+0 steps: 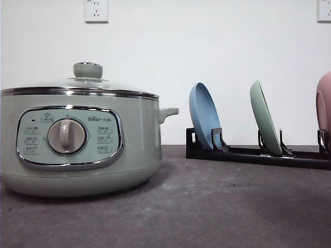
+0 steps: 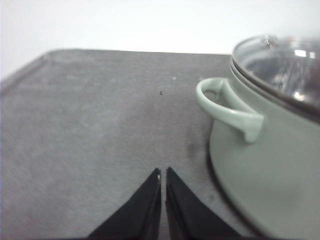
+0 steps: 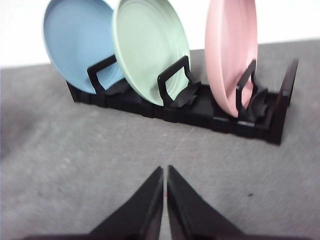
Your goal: Transfer potato from steamer to green plate
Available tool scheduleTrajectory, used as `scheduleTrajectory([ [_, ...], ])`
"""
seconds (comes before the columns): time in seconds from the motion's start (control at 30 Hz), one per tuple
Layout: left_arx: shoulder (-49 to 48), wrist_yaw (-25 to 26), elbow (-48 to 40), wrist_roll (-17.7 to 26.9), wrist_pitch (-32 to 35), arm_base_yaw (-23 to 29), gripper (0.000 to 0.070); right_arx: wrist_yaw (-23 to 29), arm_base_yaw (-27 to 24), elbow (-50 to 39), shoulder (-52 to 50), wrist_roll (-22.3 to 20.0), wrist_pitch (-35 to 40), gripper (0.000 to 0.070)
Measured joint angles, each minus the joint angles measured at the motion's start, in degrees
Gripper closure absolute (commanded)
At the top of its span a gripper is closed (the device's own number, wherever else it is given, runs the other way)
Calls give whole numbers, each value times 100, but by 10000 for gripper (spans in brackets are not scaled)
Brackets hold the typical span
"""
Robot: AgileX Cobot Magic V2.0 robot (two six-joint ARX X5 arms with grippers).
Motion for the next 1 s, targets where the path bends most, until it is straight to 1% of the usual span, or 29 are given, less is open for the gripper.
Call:
scheduleTrajectory([
  [0.13, 0, 0, 0, -919, 0, 0, 690, 0, 0, 0, 1, 457, -3, 700],
  [0.27, 0, 9, 2, -1535, 0, 0, 691, -32, 0, 0, -2, 805, -3, 700],
  [0.4, 0, 34, 23, -1973, -31, 0, 691, -311, 0, 1, -2, 1117, 8, 700],
  [0.57, 18, 290, 302, -2188, -178, 0, 690, -310, 0, 158, 1, 1255, -108, 700],
  [0.73, 220, 319, 897, -2285, -265, 0, 691, -296, 0, 780, 29, 1290, -66, 700],
  [0.9, 650, 328, 1574, -2264, -334, 0, 690, -282, 0, 1411, 356, 1278, -68, 700],
  [1.0, 1025, 455, 2086, -2124, -477, 0, 691, -286, 0, 1870, 704, 1210, -75, 700],
])
